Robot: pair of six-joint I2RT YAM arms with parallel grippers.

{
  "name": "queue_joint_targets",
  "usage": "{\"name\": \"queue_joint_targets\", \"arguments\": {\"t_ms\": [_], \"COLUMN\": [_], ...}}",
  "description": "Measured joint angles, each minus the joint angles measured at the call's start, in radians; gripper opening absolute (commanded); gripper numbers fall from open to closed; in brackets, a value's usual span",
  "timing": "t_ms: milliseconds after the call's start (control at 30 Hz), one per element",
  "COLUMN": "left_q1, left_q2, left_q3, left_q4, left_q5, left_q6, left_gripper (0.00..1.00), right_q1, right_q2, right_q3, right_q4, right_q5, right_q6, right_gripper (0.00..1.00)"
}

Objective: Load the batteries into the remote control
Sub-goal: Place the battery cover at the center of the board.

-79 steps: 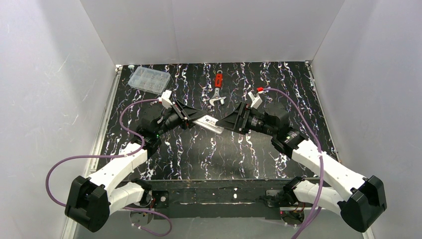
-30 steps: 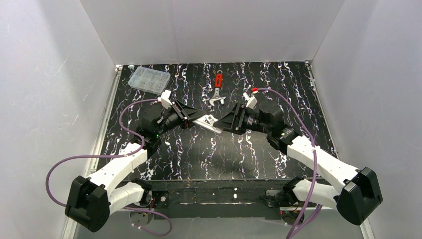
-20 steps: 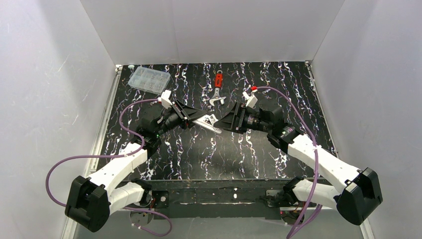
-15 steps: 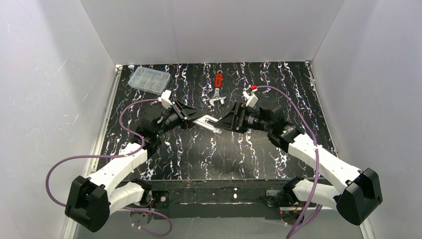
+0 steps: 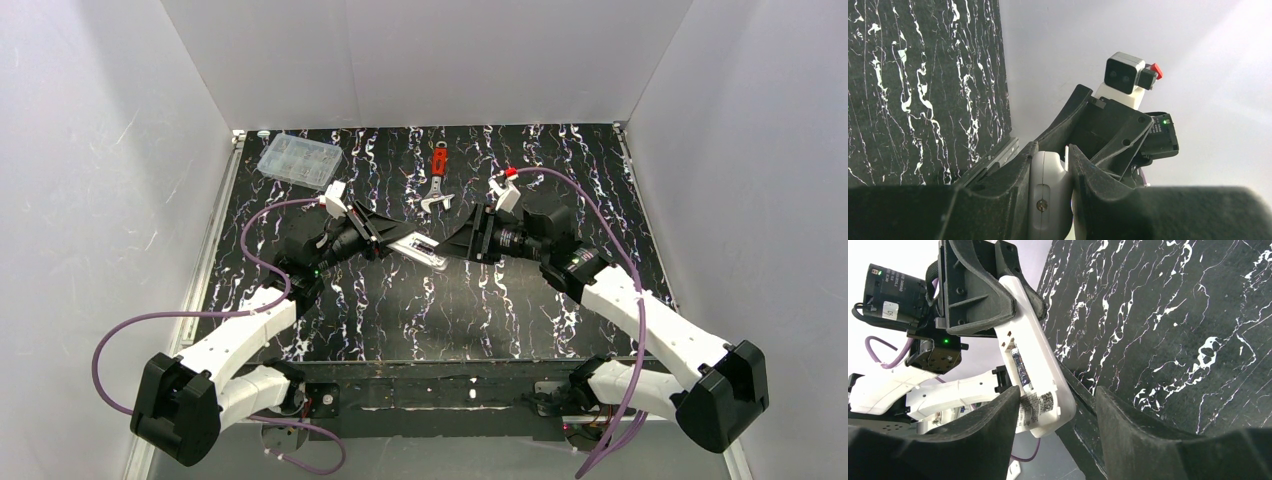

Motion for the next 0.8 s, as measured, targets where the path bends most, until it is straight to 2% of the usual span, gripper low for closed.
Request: {"name": "queue_joint_targets", "arguments": {"t_ms": [433,667,800], "left_q1": [0.000,-0.003,-0.008], "left_q2": [0.008,0.008,0.006], "left_q3": [0.000,0.000,0.000], "left_q4": [-0.001,-0.002,-0.018], "left_q5": [-0.001,0.000,0.005], "left_q6": [0.012,0.018,0.026], "left_gripper": [0.00,0.00,0.00], "right_q1": [-0.006,-0.008,-0.010], "right_q2": [-0.021,-0.029,-0.040], "right_q3": [0.003,0.003,0.003], "right_q4": [-0.022,-0.039,-0.061], "right_q5": [0.005,0.007,0.013], "right_q6": [-0.005,-0.003,-0.004], "right_gripper": [0.38,0.11,0.02]}}
